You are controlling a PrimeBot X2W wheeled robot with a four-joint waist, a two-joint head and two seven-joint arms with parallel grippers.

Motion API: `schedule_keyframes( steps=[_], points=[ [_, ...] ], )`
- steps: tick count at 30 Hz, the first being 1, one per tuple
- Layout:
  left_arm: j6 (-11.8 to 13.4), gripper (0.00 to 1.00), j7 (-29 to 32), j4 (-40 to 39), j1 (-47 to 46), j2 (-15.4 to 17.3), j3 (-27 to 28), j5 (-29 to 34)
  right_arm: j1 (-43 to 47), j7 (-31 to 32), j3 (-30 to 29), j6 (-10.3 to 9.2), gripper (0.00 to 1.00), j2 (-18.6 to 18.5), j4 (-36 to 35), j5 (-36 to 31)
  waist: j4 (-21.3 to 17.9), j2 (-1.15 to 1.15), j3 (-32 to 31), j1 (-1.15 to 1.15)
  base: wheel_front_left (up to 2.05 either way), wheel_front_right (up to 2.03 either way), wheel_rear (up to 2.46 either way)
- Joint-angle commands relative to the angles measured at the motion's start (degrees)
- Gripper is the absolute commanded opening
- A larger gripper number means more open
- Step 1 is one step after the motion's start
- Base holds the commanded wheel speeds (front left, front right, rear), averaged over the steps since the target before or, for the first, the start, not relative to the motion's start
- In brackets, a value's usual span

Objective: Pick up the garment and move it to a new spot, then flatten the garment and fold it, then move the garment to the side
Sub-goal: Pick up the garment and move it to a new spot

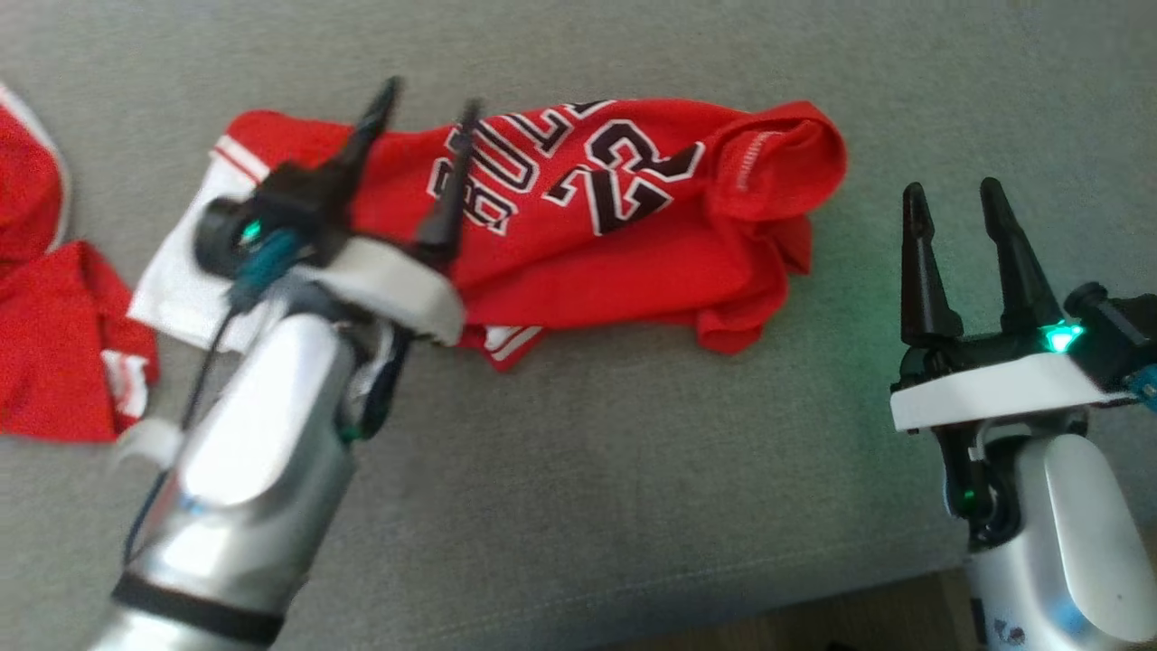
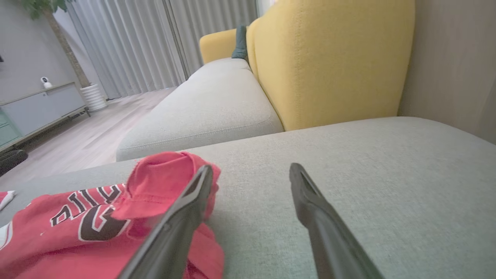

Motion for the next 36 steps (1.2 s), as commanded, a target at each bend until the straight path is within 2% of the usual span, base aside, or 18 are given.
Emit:
schedule_keyframes(
  steps=[1,8,15,26,36],
  points=[
    [0.8,1.0,-0.7,-3.2,-0.4,1.8,3.2,-0.4,0.0,0.6,0.9,-0.04,1.0,-0.2,-2.3,-0.5,1.6,0.0,-1.1,0.0,0.0,0.0,0.0],
    [2.9,1.0,-0.7,-7.5,7.4,4.8,11.9,-1.1,0.8,2.4,0.4,-0.04,1.0,-0.2,-3.3,-1.8,4.6,0.0,-2.7,0.0,0.0,0.0,0.0],
    [2.9,1.0,-0.7,-10.0,13.7,5.9,17.3,-0.5,2.0,3.4,0.3,-0.04,1.0,-0.2,-3.4,-2.6,6.1,0.0,-4.8,0.0,0.0,0.0,0.0],
    [2.2,1.0,-0.7,-12.0,22.9,4.6,19.3,1.9,5.5,5.0,0.8,-0.04,1.0,-0.2,-3.5,-3.2,7.2,0.0,-10.0,0.0,0.0,0.0,0.0],
    [2.1,1.0,-0.7,-11.7,27.3,4.3,19.5,2.6,8.8,6.2,1.7,-0.04,1.0,-0.2,-4.7,-2.8,7.7,0.0,-13.3,0.0,0.0,0.0,0.0]
  ],
)
